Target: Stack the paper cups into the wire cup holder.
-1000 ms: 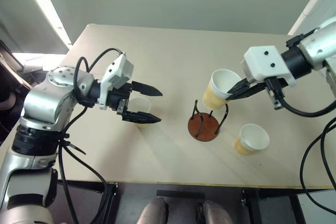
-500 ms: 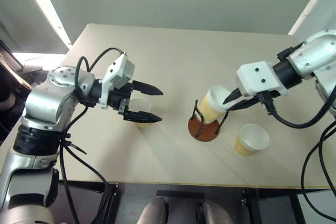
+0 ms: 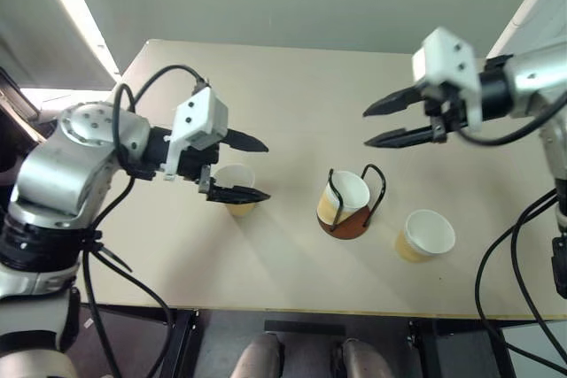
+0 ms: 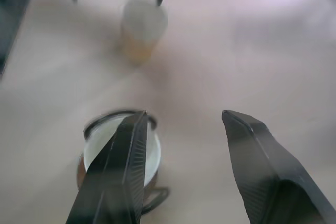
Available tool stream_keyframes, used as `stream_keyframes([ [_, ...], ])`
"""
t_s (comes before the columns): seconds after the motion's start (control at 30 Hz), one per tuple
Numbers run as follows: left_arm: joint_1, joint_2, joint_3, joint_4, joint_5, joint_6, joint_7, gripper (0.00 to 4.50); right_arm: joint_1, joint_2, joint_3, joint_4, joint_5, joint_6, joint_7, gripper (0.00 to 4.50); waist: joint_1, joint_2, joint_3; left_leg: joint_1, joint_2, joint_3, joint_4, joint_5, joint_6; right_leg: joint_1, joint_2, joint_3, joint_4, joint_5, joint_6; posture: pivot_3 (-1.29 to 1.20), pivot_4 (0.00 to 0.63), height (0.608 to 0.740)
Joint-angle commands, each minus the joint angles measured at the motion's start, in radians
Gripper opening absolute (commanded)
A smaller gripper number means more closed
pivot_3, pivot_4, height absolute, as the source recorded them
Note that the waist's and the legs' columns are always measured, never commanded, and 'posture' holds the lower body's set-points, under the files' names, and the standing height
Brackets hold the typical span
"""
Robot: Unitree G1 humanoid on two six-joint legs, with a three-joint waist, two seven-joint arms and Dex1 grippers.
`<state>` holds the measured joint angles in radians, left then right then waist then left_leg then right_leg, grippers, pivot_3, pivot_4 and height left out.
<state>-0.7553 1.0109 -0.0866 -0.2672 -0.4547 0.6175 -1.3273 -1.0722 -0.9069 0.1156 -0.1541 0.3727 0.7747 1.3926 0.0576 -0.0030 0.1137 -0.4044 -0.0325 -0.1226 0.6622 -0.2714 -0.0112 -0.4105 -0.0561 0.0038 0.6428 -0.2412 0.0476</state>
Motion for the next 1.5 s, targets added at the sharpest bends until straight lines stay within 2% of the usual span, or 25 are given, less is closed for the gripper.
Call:
stream_keyframes([
  [0.03, -0.003, 0.061, -0.036, -0.066, 0.103, -0.080, -0.008, 4.50, 0.013, -0.030, -0.070, -0.053, 0.077, 0.070, -0.015, 2.29, -0.001, 0.000, 0.000, 0.000, 0.000, 0.000, 0.000, 0.000, 0.000, 0.000, 0.000, 0.000, 0.000, 0.000, 0.000, 0.00, 0.150, 0.740],
  [0.17, -0.019, 0.110, -0.140, -0.038, 0.335, -0.226, 0.029, 4.50, 0.080, -0.075, -0.092, -0.095, 0.123, 0.084, -0.008, 2.29, -0.001, 0.000, 0.000, 0.001, 0.000, -0.001, 0.002, 0.000, 0.000, 0.000, 0.000, 0.000, 0.000, 0.000, 0.000, 0.00, 0.150, 0.740],
  [0.37, 0.011, 0.124, -0.180, -0.036, 0.443, -0.229, 0.030, 4.50, 0.116, -0.088, -0.113, -0.118, 0.185, 0.071, -0.002, 2.29, -0.005, 0.000, 0.000, 0.003, 0.000, 0.000, 0.001, 0.000, -0.001, 0.000, 0.000, 0.000, 0.002, -0.001, -0.003, 0.00, 0.150, 0.740],
  [1.0, 0.087, 0.080, -0.238, 0.031, 0.525, -0.292, -0.032, 4.50, 0.085, -0.096, -0.064, -0.125, 0.211, 0.093, -0.025, 2.29, -0.004, 0.000, 0.000, 0.001, 0.000, -0.001, 0.000, 0.000, -0.001, 0.000, 0.000, 0.000, 0.002, -0.001, -0.002, 0.00, 0.150, 0.740],
  [1.1, 0.085, 0.063, -0.268, 0.086, 0.570, -0.356, -0.027, 3.88, 0.088, -0.089, -0.065, -0.129, 0.214, 0.097, -0.035, 2.34, -0.004, 0.000, 0.000, 0.002, 0.000, -0.001, 0.000, 0.000, -0.001, 0.000, 0.000, 0.000, 0.002, -0.001, -0.002, 0.00, 0.150, 0.740],
  [1.17, 0.081, 0.045, -0.288, 0.142, 0.602, -0.416, -0.015, 3.23, 0.102, -0.092, -0.057, -0.127, 0.191, 0.079, -0.046, 2.34, -0.004, 0.000, 0.000, 0.002, 0.000, -0.001, 0.000, 0.000, -0.001, 0.000, 0.000, 0.000, 0.003, -0.001, -0.002, 0.00, 0.150, 0.740],
  [1.3, 0.059, 0.009, -0.286, 0.200, 0.618, -0.476, -0.021, 1.69, 0.125, -0.102, -0.059, -0.128, 0.186, 0.062, -0.045, 2.34, -0.004, 0.000, 0.000, 0.001, 0.000, -0.001, 0.001, 0.000, -0.001, 0.000, 0.000, 0.000, 0.003, -0.001, -0.002, 0.00, 0.150, 0.740],
  [1.43, -0.003, -0.010, -0.250, 0.208, 0.549, -0.459, -0.099, 0.17, 0.144, -0.107, -0.070, -0.113, 0.183, 0.031, -0.039, 2.34, -0.001, 0.000, 0.000, 0.000, 0.000, -0.002, 0.001, 0.000, -0.001, -0.001, 0.000, -0.001, 0.003, -0.001, -0.002, 0.00, 0.150, 0.740],
  [1.5, -0.028, -0.016, -0.230, 0.192, 0.494, -0.429, -0.141, 0.03, 0.155, -0.105, -0.078, -0.098, 0.177, -0.002, -0.033, 2.34, -0.002, 0.000, 0.000, 0.000, 0.000, -0.002, 0.001, 0.000, -0.001, -0.001, 0.000, -0.001, 0.003, -0.001, -0.002, 0.00, 0.150, 0.740],
])
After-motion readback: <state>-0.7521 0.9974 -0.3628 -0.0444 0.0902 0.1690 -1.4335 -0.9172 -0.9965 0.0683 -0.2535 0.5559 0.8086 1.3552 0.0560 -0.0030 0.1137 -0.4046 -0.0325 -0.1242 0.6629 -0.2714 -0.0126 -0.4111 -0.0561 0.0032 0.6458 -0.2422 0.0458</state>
